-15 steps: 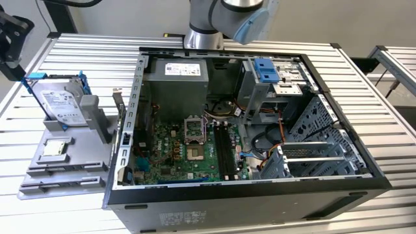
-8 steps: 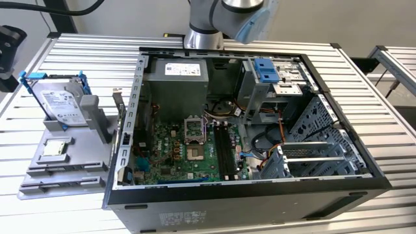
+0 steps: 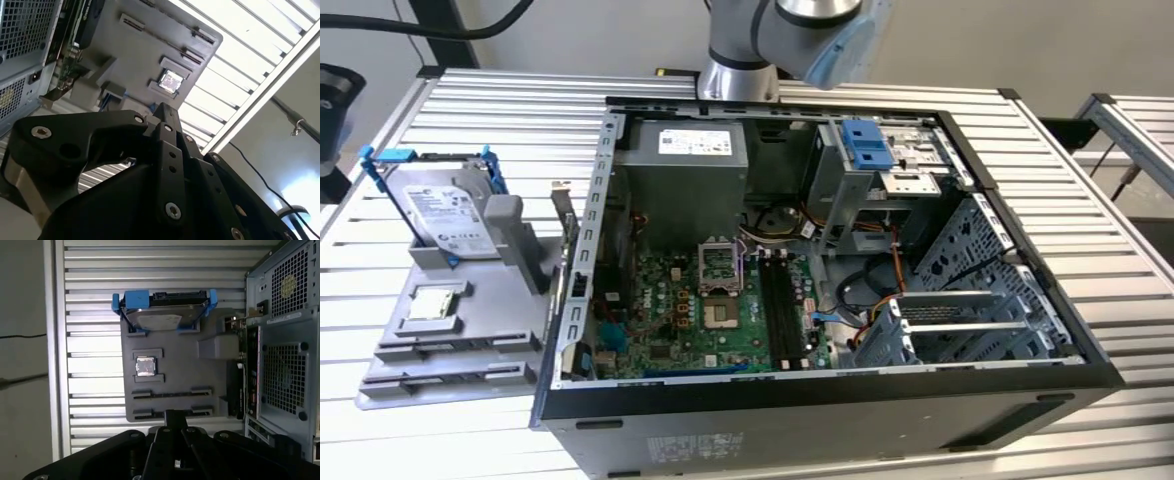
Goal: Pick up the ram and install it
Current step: 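Reach for the ram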
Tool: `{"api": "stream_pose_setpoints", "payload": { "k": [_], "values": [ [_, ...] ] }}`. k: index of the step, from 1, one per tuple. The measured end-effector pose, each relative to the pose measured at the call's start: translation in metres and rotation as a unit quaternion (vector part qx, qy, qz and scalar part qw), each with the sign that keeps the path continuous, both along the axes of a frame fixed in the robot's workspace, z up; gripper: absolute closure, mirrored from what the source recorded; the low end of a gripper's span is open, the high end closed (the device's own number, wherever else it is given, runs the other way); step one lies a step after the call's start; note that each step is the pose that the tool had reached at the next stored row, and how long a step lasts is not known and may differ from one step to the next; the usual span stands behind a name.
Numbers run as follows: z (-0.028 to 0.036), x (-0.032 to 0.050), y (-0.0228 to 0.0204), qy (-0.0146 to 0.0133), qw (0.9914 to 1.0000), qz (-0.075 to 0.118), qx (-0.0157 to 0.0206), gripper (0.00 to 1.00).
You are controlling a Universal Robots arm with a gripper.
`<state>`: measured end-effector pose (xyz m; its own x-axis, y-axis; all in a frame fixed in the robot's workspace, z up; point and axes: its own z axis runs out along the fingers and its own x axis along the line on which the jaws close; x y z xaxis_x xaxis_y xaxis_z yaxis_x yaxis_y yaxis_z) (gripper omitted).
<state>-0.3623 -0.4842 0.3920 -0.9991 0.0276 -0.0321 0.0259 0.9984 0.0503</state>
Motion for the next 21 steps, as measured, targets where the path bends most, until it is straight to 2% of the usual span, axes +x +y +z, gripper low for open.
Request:
{"api": "stream_pose_setpoints", "payload": {
  "k": [3, 15, 18, 21],
  "values": [
    [0.0, -0.0017, -0.0057, -0.0002, 0.99999, 0.004, 0.0, 1.0],
    [-0.0007, -0.0048, -0.0377, -0.0003, 0.99986, 0.017, 0.0, 1.0],
    [-0.0008, -0.005, -0.0409, -0.0003, 0.99971, 0.024, 0.0, 1.0],
    [-0.0007, -0.0051, -0.041, -0.0004, 0.99965, 0.026, 0.0001, 1.0]
  ]
}}
